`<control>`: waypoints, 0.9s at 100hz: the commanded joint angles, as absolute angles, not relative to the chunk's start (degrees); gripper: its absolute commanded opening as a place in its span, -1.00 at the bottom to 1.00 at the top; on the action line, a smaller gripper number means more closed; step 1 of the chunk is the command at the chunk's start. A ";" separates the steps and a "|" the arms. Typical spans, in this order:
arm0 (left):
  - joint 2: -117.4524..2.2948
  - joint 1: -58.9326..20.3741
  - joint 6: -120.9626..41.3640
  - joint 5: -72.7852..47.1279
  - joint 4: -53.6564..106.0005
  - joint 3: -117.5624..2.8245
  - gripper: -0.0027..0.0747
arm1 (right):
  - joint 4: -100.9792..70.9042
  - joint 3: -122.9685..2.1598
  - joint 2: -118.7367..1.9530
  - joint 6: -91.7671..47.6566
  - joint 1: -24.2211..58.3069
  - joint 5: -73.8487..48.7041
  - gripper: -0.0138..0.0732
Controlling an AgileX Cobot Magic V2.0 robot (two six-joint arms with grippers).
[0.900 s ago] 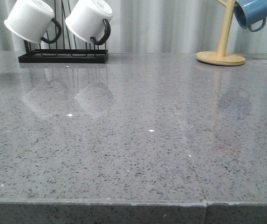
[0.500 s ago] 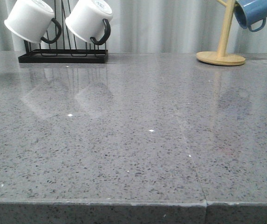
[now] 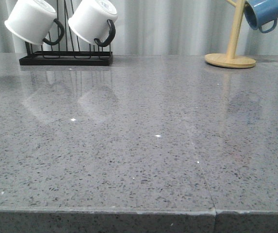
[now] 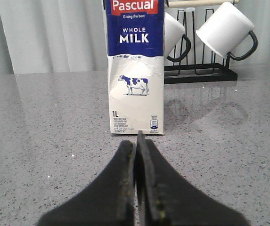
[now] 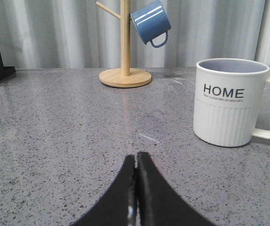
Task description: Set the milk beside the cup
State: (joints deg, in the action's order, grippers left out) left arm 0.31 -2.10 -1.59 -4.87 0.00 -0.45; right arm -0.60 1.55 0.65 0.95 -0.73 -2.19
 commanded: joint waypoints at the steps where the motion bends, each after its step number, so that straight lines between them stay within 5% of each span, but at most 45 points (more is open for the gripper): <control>1: 1.97 -1.78 -1.42 0.00 0.00 3.03 -0.98 | 0.00 -0.74 1.86 0.85 -0.74 1.78 -0.83; 32: 1.97 -1.78 -1.42 0.00 0.00 3.03 -0.98 | -1.78 -15.40 -4.09 0.85 -0.74 -19.75 -0.83; 54: 1.97 -1.78 -1.42 0.00 0.00 3.03 -0.98 | -1.90 -24.35 -14.08 0.85 -0.74 -24.29 -0.81; 64: 1.97 -1.78 -1.42 0.00 0.00 3.03 -0.98 | -1.90 -26.04 -18.42 0.85 -0.74 -22.78 -0.50; 79: 1.97 -1.78 -1.42 0.00 0.00 3.03 -0.98 | -1.90 -26.24 -22.84 0.85 -0.74 -15.79 0.26; 90: 1.97 -1.78 -1.42 0.00 0.00 3.03 -0.98 | -1.90 -26.24 -25.18 0.85 -0.74 -10.02 0.35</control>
